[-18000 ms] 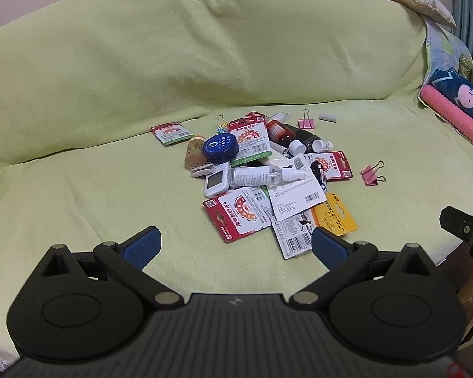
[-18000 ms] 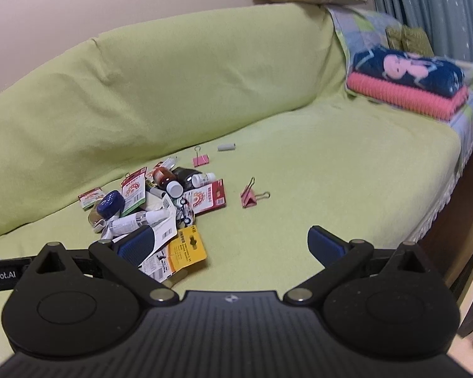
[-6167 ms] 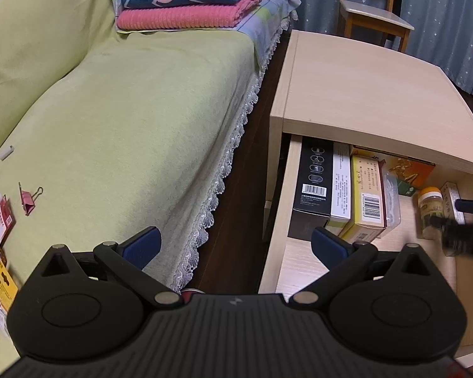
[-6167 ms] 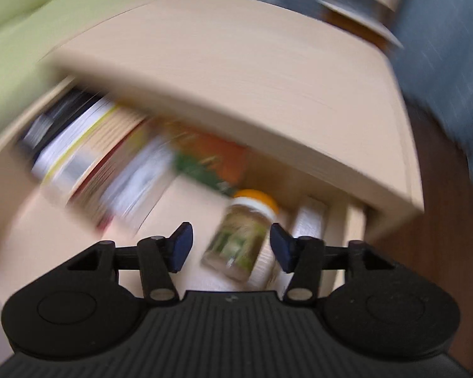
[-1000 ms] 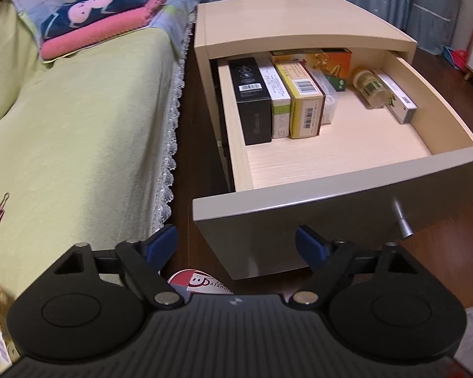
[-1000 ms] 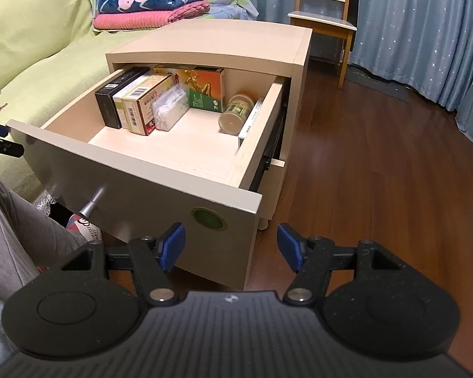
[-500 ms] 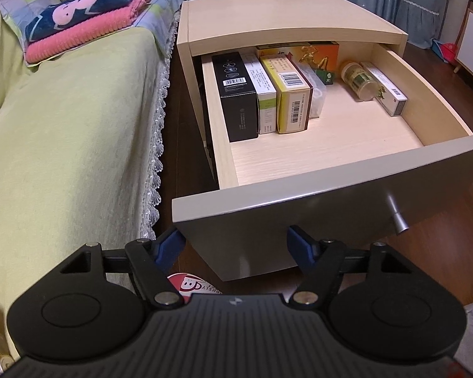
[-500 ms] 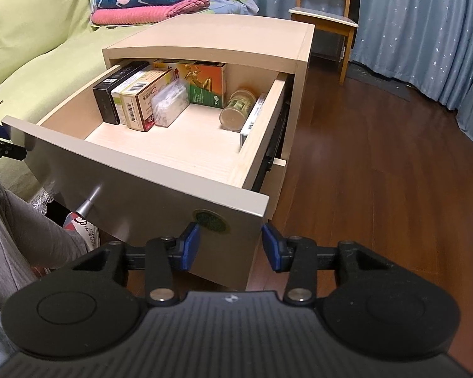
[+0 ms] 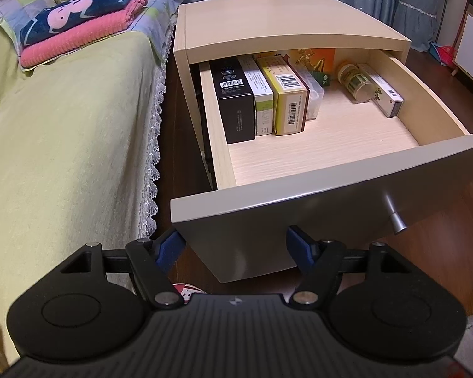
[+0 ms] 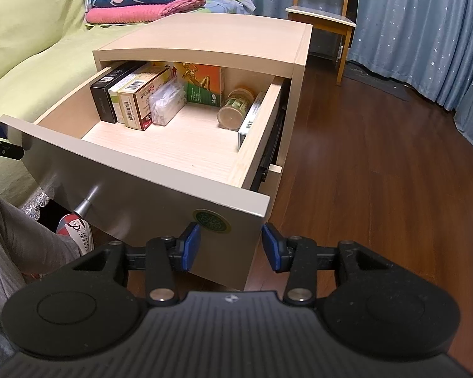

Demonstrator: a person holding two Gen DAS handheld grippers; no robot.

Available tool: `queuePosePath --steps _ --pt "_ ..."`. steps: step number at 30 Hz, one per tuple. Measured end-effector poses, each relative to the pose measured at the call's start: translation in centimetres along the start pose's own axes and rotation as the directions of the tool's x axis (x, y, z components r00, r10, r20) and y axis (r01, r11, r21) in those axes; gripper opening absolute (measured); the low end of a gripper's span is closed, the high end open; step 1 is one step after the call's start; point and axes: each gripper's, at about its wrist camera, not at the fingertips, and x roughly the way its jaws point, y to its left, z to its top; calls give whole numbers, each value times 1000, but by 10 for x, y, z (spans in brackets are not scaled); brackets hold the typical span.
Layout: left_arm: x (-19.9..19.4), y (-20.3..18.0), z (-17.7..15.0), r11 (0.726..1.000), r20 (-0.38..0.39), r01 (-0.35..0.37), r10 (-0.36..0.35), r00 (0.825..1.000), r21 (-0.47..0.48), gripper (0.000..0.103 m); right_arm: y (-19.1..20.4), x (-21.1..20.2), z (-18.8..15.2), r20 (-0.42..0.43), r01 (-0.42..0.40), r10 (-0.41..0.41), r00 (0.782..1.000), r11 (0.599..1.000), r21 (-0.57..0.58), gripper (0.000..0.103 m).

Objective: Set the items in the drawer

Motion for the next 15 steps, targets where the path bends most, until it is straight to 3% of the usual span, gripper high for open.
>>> queuePosePath --steps 15 --pt "1 -1 -2 1000 7 -15 15 1000 -10 71 0 9 5 18 20 -20 1000 1000 6 39"
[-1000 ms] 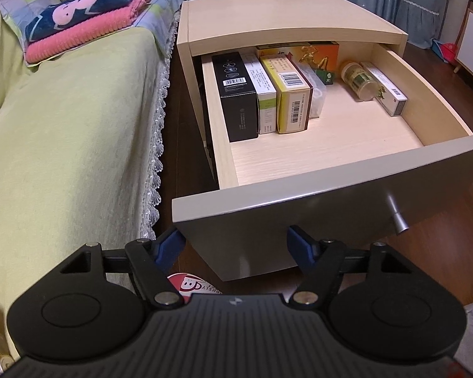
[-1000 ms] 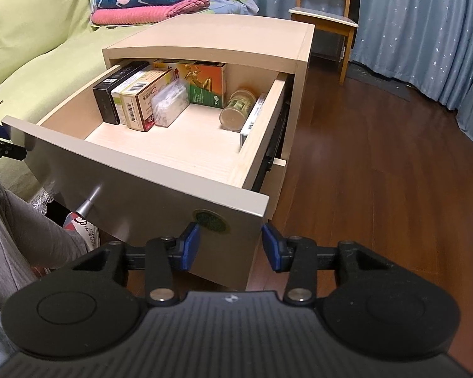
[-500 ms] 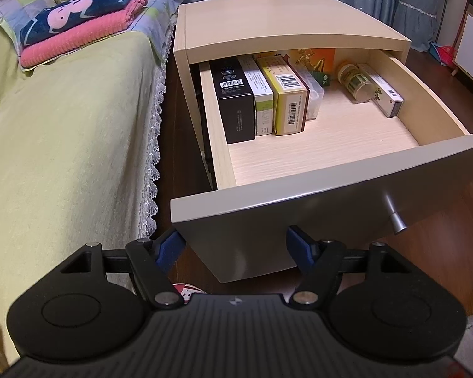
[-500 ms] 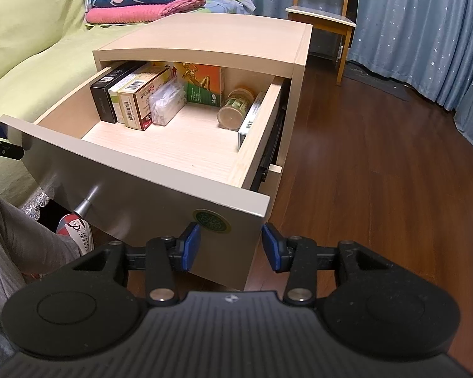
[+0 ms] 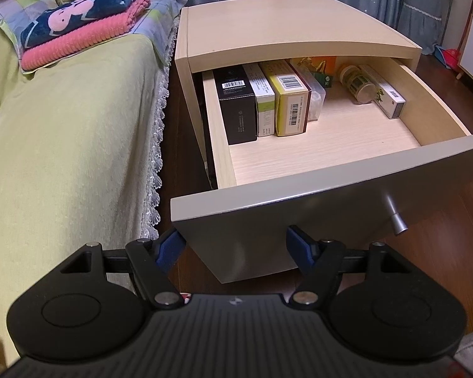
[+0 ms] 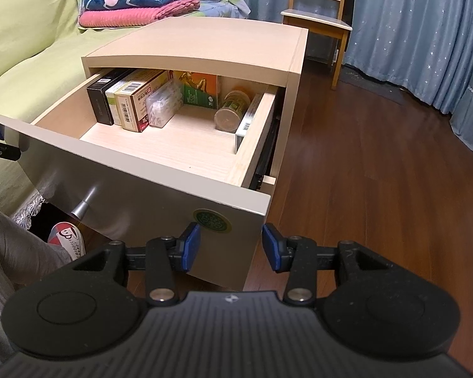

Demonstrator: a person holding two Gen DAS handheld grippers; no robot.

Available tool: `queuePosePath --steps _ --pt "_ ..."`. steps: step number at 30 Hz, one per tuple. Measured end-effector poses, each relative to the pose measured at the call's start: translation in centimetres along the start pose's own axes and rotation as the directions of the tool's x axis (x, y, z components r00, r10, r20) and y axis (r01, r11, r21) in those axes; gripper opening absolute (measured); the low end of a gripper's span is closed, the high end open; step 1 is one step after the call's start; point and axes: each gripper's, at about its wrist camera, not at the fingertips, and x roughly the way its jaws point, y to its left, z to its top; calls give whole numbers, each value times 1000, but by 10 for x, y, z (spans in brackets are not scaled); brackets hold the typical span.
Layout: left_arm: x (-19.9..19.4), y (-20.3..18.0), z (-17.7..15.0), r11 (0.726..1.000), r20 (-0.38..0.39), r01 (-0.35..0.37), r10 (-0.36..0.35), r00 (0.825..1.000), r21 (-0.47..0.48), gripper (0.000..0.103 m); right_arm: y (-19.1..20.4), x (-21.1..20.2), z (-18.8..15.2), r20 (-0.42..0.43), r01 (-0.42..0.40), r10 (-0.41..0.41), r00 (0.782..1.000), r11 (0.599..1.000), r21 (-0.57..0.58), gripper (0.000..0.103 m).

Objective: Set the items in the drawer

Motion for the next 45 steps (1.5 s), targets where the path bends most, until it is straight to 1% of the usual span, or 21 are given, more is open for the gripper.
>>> queuePosePath --steps 26,45 --pt "-4 2 -2 1000 7 -10 10 1000 -20 71 3 0 -6 41 18 -19 999 1000 13 39" --pt "2 1 4 999 12 -21 21 1000 -40 71 0 7 3 53 30 -30 998 999 17 39"
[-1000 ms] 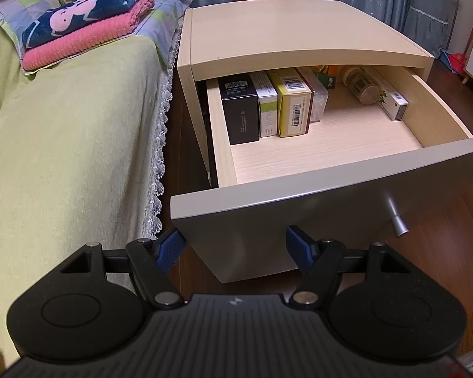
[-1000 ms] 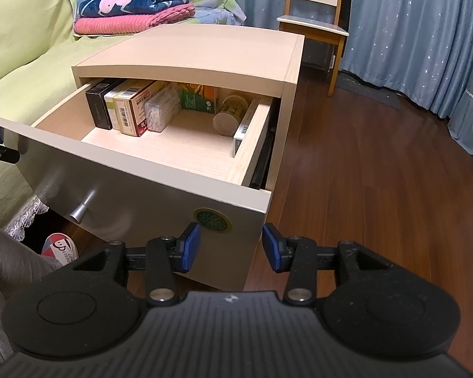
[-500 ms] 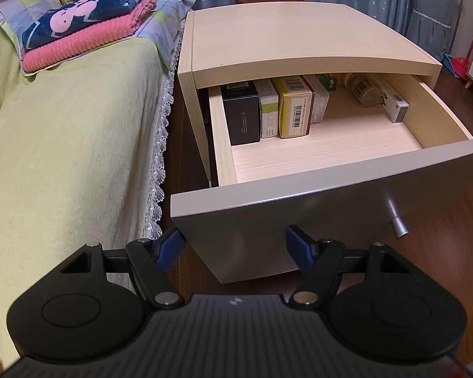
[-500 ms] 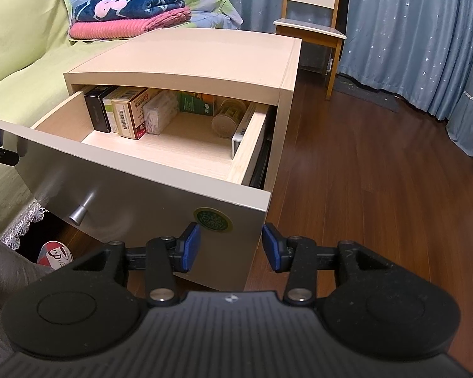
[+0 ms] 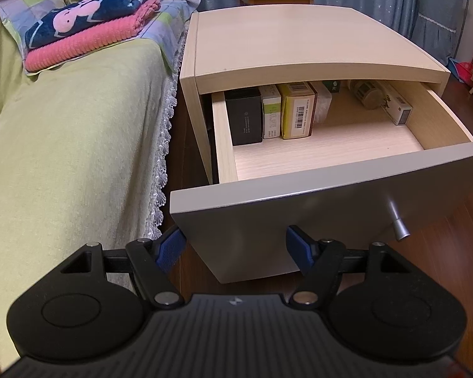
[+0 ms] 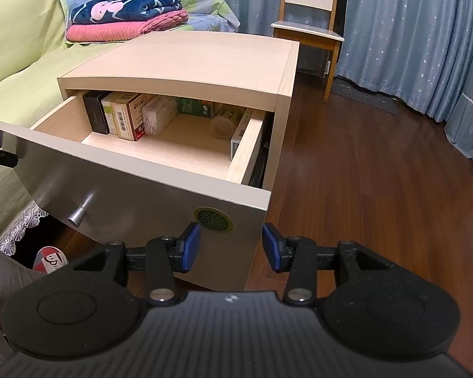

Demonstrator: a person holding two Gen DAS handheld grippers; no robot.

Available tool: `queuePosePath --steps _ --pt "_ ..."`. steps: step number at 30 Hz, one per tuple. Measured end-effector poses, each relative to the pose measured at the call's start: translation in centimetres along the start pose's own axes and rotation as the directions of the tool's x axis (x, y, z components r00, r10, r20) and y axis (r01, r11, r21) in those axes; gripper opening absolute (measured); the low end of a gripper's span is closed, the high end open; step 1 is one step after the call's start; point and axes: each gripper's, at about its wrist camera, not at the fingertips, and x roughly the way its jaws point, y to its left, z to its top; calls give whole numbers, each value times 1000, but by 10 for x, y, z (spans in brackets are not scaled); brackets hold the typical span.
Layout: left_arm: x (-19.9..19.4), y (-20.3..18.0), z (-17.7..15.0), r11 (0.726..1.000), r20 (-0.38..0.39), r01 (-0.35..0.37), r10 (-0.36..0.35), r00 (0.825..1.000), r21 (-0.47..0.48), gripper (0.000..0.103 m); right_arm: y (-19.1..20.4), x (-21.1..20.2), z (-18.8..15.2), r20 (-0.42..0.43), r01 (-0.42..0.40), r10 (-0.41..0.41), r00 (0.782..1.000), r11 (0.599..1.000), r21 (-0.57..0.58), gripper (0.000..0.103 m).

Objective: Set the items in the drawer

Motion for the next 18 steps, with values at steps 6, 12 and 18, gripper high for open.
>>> queuePosePath --steps 6,12,18 --pt "3 1 3 1000 4 -2 2 1000 -11 71 1 3 1 7 4 -4 1000 1000 -2 39" --pt "9 2 9 1000 8 -2 2 1000 -20 71 -1 10 6 13 9 -9 1000 1000 -4 39" --pt "16 3 13 1000 9 -1 2 1000 -22 71 -2 15 11 17 13 -13 1000 1000 -7 39"
